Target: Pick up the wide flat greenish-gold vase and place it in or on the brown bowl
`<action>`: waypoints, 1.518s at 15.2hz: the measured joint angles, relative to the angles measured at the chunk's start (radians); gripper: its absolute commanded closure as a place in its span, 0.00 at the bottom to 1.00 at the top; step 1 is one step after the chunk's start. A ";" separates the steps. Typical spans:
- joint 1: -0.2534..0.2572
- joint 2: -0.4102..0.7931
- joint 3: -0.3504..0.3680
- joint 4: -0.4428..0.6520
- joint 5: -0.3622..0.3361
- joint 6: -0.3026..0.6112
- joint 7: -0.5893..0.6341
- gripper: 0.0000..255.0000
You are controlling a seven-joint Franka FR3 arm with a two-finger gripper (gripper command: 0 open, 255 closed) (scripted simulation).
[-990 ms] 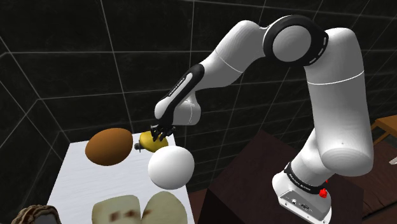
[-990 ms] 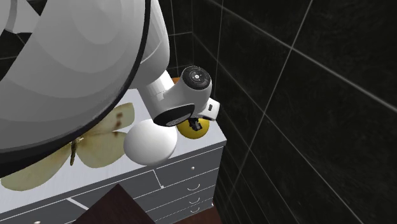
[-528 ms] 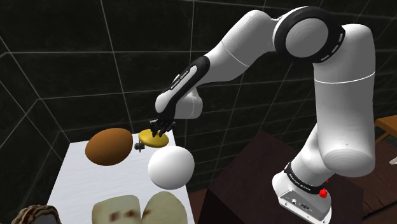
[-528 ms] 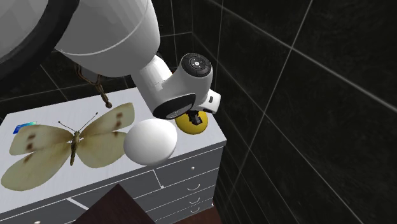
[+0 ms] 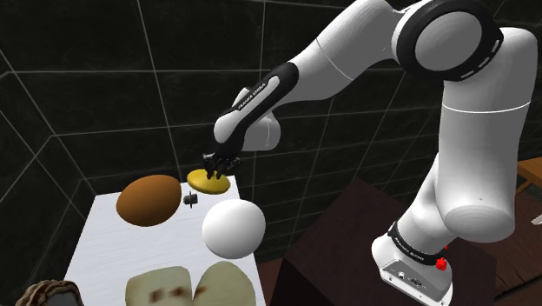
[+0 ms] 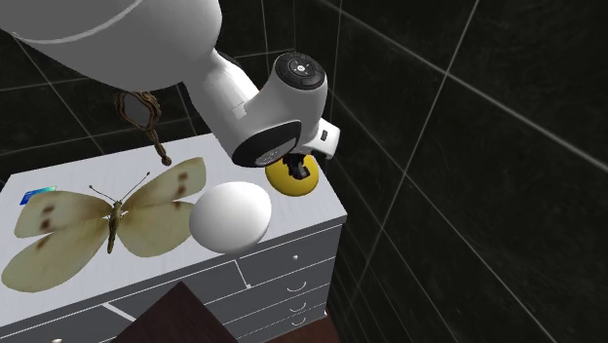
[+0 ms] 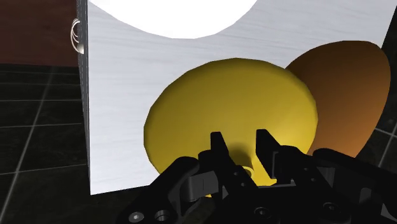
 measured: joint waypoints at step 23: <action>0.125 -0.091 -0.096 0.164 -0.233 -0.224 0.309 1.00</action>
